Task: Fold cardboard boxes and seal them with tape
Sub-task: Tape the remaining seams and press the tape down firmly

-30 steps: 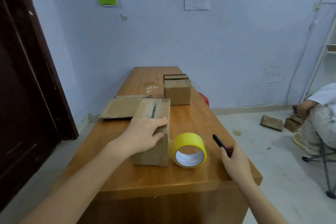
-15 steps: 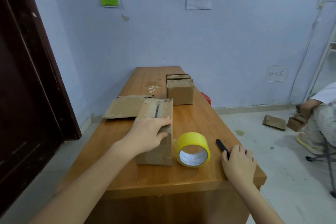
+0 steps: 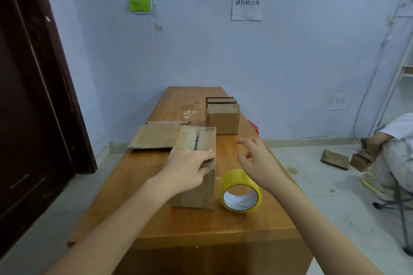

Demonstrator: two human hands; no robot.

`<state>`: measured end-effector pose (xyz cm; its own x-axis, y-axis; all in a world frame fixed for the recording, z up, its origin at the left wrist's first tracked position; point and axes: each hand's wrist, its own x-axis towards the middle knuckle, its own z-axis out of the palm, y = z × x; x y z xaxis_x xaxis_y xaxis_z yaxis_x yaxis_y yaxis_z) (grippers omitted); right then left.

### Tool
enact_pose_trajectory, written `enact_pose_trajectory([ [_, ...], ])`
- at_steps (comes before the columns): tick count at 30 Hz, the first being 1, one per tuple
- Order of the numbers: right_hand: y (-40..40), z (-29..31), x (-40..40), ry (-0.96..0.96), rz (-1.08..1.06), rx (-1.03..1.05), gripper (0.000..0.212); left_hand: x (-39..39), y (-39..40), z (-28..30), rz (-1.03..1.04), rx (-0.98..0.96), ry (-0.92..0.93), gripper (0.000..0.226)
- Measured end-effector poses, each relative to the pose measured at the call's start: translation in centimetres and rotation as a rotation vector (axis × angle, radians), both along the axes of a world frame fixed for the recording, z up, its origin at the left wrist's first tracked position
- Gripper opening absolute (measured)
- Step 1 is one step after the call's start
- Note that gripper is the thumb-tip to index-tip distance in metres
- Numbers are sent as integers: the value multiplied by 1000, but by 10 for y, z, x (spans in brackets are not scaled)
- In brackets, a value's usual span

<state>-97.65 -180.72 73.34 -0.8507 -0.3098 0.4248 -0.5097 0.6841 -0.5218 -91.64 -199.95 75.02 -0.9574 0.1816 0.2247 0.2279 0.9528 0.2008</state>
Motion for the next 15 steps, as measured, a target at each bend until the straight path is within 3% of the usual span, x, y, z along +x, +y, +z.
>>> enact_pose_trajectory([
  [4, -26, 16, -21, -211, 160, 430, 35, -1, 1, -1, 22, 5, -19, 50],
  [10, -37, 10, -18, -463, 272, 555, 33, 0, 2, 0, 23, 21, -36, 51],
  [15, -22, 7, -15, -441, 320, 428, 24, 1, 3, 1, 20, 34, -45, 53],
])
